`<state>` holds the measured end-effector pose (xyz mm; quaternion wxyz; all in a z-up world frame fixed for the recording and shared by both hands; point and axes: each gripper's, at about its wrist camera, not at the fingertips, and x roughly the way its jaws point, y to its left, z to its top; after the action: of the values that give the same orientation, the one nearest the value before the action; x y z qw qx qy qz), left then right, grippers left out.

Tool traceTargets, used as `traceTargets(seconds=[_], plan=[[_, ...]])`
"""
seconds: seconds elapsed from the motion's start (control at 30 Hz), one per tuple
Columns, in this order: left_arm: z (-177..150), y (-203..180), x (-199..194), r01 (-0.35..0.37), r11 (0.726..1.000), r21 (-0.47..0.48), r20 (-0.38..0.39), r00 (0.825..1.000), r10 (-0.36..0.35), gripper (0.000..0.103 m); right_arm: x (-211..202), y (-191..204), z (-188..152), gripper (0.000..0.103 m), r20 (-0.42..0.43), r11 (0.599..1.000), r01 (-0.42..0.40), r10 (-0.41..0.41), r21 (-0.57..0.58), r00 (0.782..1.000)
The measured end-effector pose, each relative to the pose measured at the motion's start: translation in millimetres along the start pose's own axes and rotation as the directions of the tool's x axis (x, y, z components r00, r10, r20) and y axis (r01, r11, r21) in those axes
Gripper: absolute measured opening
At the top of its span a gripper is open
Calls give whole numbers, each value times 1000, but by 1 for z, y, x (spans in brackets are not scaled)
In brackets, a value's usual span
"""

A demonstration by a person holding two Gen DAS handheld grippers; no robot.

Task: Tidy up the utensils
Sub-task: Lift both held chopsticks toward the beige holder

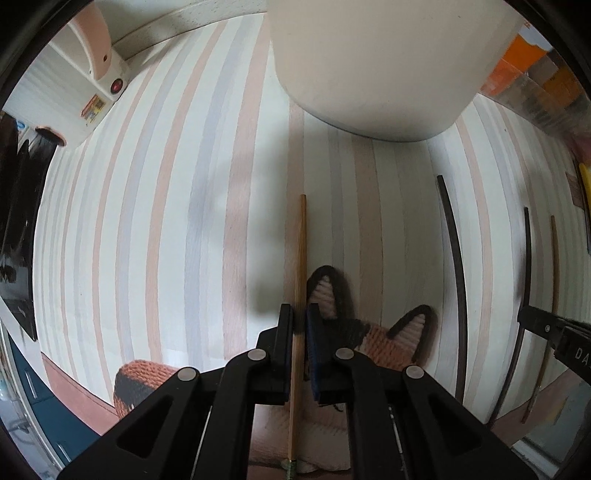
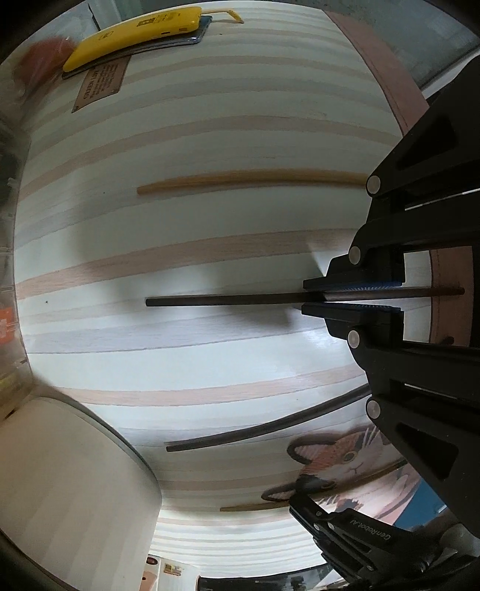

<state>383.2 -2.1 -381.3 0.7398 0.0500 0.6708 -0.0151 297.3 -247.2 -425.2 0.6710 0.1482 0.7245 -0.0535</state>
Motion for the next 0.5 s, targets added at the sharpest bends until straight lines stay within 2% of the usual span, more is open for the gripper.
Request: traceTargets(seconds=[0.07, 0.17, 0.27, 0.5], plan=[[-2, 3, -3, 13, 1000, -21, -1, 1000, -13, 5, -1, -3, 1, 5, 11, 1000, -17, 16, 11, 1000], [-6, 8, -22, -1, 1000, -16, 61, 998, 2, 5, -9, -12, -1, 5, 52, 999, -23, 21, 23, 998], [-8, 13, -46, 18, 1000, -24, 118, 993, -15, 4, -32, -9, -6, 5, 122, 1000, -25, 24, 6, 992], [-13, 17, -102, 55, 998, -27, 258, 965, -46, 4, -93, 3, -17, 5, 298, 998, -26, 40, -50, 954]])
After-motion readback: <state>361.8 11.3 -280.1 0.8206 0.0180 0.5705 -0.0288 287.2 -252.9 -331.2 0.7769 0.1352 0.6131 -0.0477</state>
